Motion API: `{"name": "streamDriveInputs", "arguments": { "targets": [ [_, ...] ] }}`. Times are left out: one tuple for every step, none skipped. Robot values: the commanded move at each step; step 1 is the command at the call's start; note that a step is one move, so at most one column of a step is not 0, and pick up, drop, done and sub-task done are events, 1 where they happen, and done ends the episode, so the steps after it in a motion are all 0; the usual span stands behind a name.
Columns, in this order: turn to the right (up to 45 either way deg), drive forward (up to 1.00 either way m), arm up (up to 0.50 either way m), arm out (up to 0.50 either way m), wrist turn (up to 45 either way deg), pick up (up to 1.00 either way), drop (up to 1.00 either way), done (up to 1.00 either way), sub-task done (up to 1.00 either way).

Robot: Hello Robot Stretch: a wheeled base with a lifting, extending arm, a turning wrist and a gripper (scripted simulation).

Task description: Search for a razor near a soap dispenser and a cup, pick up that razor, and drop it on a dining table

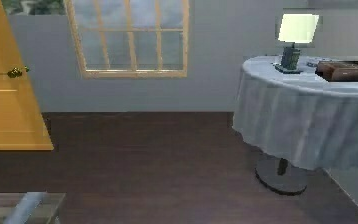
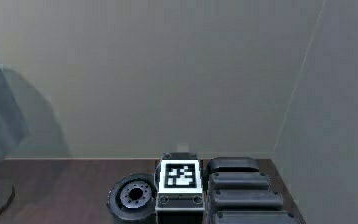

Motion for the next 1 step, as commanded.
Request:
{"name": "streamDriveInputs", "arguments": {
  "targets": [
    [0.0, 0.85, 0.00, 0.00, 0.0, 0.00, 0.00, 0.00, 0.00]
  ]
}}
